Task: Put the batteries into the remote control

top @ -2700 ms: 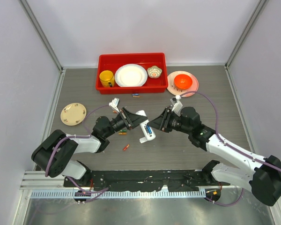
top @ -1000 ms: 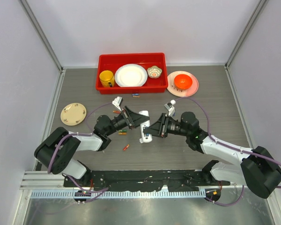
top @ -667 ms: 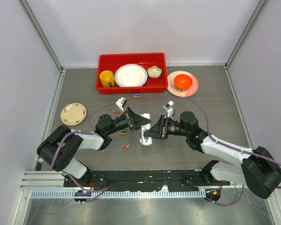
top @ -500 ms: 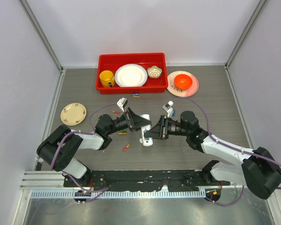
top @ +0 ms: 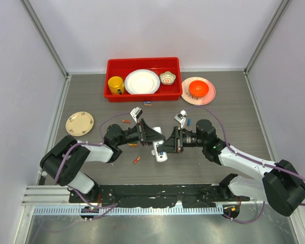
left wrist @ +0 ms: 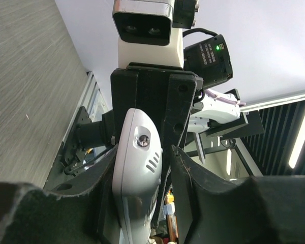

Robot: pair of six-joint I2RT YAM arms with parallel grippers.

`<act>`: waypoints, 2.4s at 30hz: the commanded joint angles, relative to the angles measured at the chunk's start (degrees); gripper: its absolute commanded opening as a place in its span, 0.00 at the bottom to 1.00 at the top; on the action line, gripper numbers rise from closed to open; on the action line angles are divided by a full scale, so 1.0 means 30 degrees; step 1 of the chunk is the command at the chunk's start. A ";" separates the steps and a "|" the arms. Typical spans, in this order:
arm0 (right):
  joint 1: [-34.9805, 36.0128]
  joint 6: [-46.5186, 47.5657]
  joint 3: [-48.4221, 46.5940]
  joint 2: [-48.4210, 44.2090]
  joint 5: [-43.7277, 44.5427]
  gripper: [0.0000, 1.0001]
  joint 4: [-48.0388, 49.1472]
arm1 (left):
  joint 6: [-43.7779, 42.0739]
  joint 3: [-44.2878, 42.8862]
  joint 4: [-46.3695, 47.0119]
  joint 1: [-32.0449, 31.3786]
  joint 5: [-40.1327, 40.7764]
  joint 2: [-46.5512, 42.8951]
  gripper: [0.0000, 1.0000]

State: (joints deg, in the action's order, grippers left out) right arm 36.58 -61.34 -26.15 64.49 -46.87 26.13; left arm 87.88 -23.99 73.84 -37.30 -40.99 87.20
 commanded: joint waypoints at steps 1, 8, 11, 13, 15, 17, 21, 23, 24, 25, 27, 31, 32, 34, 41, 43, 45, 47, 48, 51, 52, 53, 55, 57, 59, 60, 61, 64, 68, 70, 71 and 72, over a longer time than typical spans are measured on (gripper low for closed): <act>-0.0210 0.0144 -0.0863 -0.0285 -0.0225 0.01 0.0958 | 0.0093 -0.0383 0.4917 -0.0487 -0.1131 -0.0472 0.39; -0.0357 0.0232 -0.0863 -0.0519 -0.0343 0.01 0.0695 | 0.0005 0.0057 0.4917 -0.0516 -0.1219 -0.0736 0.04; -0.0415 0.0378 -0.0979 -0.0607 -0.0314 0.02 0.0519 | -0.0083 0.0232 0.4917 -0.0516 -0.0956 -0.0911 0.00; -0.0415 0.1429 -0.1620 -0.0782 -0.0051 0.36 -0.1086 | -0.0463 0.0669 0.4917 -0.0487 0.0121 -0.1175 0.00; -0.0415 0.2220 -0.2120 -0.1309 0.0679 0.48 -0.3223 | -0.0843 0.0992 0.4684 -0.0458 0.1033 -0.1466 0.00; -0.0386 0.3772 -0.3086 -0.1719 0.1208 0.56 -0.5677 | -0.1604 0.1199 0.3516 -0.0399 0.2206 -0.1702 0.00; -0.0415 0.5181 -0.4201 -0.2742 0.2144 0.65 -0.7944 | -0.3301 0.0936 0.0848 -0.0253 0.3845 -0.2375 0.00; -0.0415 0.6233 -0.4757 -0.3300 0.3225 0.66 -0.9896 | -0.4356 0.0906 -0.0703 -0.0136 0.5188 -0.2873 0.00; -0.0415 0.6702 -0.4962 -0.3738 0.5523 0.66 -1.0723 | -0.4679 0.0964 -0.1375 0.0155 0.5690 -0.3136 0.00; -0.0415 0.7142 -0.5225 -0.4612 0.7083 0.66 -1.1602 | -0.4973 0.1139 -0.2861 0.0332 0.6188 -0.3515 0.00; -0.0386 0.7585 -0.4763 -0.5613 0.9897 0.66 -1.2868 | -0.5969 0.1257 -0.4129 0.0712 0.7450 -0.4803 0.00; -0.0386 0.8024 -0.3853 -0.4659 1.3625 0.57 -1.4800 | -0.7697 0.1287 -0.9424 0.0919 0.8711 -0.7761 0.00; -0.0386 0.8170 -0.3706 -0.4274 1.3632 0.56 -1.4804 | -0.8222 0.1374 -1.0019 0.0948 0.8829 -0.8927 0.00; -0.0357 0.8348 -0.3064 -0.3424 1.3108 0.55 -1.4163 | -0.8374 0.1666 -1.1306 0.1007 0.8976 -0.9959 0.00; 0.3120 0.9987 -0.4376 0.0647 1.5824 0.40 -1.3221 | -0.8111 0.3248 -1.3333 0.1153 0.8859 -1.4237 0.00; 0.3801 1.0105 -0.4846 0.1879 1.6443 0.33 -1.3018 | -0.7935 0.3776 -1.3598 0.1125 0.8918 -1.5410 0.00; 0.4590 0.9960 -0.4789 0.2727 1.6707 0.24 -1.2229 | -0.7905 0.4156 -1.3948 0.1154 0.8947 -1.6055 0.00; 0.4886 0.9521 -0.4759 0.3257 1.6708 0.19 -1.1469 | -0.7817 0.4391 -1.4096 0.1154 0.8947 -1.6964 0.00; 0.5120 0.9403 -0.4759 0.3521 1.6679 0.15 -1.1203 | -0.7817 0.4654 -1.4126 0.1154 0.8860 -1.7256 0.00; 0.5384 0.9256 -0.5050 0.4692 1.6503 0.10 -1.0498 | -0.7729 0.4861 -1.4562 0.1124 0.8830 -1.8136 0.00; 0.5502 0.9256 -0.5226 0.5449 1.6358 0.09 -1.0468 | -0.7758 0.4890 -1.4682 0.1153 0.8772 -1.8312 0.00; 0.5619 0.9285 -0.5373 0.5747 1.6298 0.08 -1.0468 | -0.7788 0.4891 -1.4770 0.1154 0.8714 -1.8575 0.00; 0.5882 0.9343 -0.5696 0.6565 1.6356 0.06 -1.0322 | -0.7846 0.4861 -1.5121 0.1124 0.8567 -1.8840 0.00; 0.5942 0.9344 -0.5900 0.7037 1.6327 0.06 -1.0029 | -0.7876 0.4890 -1.5326 0.1154 0.8537 -1.9105 0.00; 0.5971 0.9343 -0.6135 0.7740 1.6181 0.05 -0.9970 | -0.7847 0.4978 -1.5327 0.1154 0.8479 -1.9280 0.00; 0.6001 0.9344 -0.6339 0.7916 1.6181 0.04 -0.9912 | -0.7789 0.5036 -1.5327 0.1154 0.8450 -1.9368 0.00; 0.6001 0.9315 -0.6428 0.8150 1.6239 0.04 -0.9824 | -0.7759 0.5095 -1.5327 0.1154 0.8449 -1.9398 0.00; 0.6001 0.9081 -0.6751 0.8853 1.6823 0.02 -0.9852 | -0.7729 0.5183 -1.5474 0.1154 0.8450 -1.9661 0.00; 0.5972 0.8788 -0.7073 0.9382 1.7497 0.01 -0.9619 | -0.7817 0.5154 -1.5737 0.1124 0.8508 -1.9867 0.00; 0.6001 0.8641 -0.7307 0.9762 1.7820 0.01 -0.9705 | -0.7905 0.5125 -1.5796 0.1154 0.8537 -1.9867 0.00; 0.6001 0.8612 -0.7395 0.9879 1.7995 0.01 -0.9706 | -0.7905 0.5096 -1.5825 0.1154 0.8537 -1.9838 0.00; 0.6001 0.8611 -0.7570 1.0142 1.8287 0.01 -0.9706 | -0.7934 0.5096 -1.5825 0.1154 0.8537 -1.9809 0.00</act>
State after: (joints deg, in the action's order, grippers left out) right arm 54.28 -34.39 -45.91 93.08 3.57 -4.93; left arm 64.45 -8.34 24.95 -34.09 -14.98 28.34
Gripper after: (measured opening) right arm 0.036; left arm 0.305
